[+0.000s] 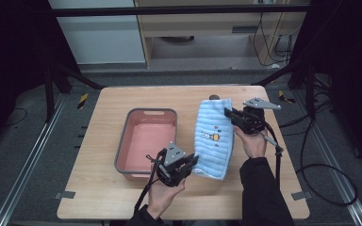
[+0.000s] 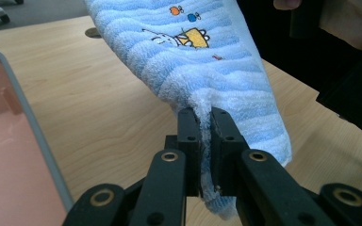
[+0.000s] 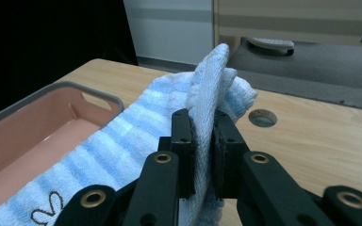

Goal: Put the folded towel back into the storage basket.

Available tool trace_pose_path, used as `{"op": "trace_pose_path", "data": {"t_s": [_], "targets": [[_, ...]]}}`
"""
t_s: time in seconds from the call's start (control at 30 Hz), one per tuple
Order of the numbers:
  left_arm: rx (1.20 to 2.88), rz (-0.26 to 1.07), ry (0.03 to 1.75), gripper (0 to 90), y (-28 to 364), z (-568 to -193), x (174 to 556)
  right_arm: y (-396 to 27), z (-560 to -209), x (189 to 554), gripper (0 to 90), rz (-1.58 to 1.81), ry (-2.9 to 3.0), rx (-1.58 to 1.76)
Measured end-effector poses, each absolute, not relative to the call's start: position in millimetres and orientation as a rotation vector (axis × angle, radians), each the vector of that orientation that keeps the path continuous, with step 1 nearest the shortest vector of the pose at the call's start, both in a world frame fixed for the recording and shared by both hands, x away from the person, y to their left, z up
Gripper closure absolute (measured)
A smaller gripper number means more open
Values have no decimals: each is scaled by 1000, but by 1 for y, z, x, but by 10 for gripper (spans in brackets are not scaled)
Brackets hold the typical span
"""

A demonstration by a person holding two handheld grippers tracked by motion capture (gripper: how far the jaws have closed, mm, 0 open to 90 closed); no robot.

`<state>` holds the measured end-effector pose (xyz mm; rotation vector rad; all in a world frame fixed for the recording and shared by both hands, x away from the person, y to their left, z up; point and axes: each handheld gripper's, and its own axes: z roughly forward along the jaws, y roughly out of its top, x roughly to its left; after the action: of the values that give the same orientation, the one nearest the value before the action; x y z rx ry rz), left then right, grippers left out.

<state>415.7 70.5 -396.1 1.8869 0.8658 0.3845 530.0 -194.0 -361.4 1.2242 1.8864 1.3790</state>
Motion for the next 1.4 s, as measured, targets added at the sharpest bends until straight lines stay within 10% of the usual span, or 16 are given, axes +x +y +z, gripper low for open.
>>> {"op": "trace_pose_path", "data": {"t_s": [1.4], "targets": [[1822,568,953,840,176,-347,410,-88,-307,551,815,1488,1914,1053]]}}
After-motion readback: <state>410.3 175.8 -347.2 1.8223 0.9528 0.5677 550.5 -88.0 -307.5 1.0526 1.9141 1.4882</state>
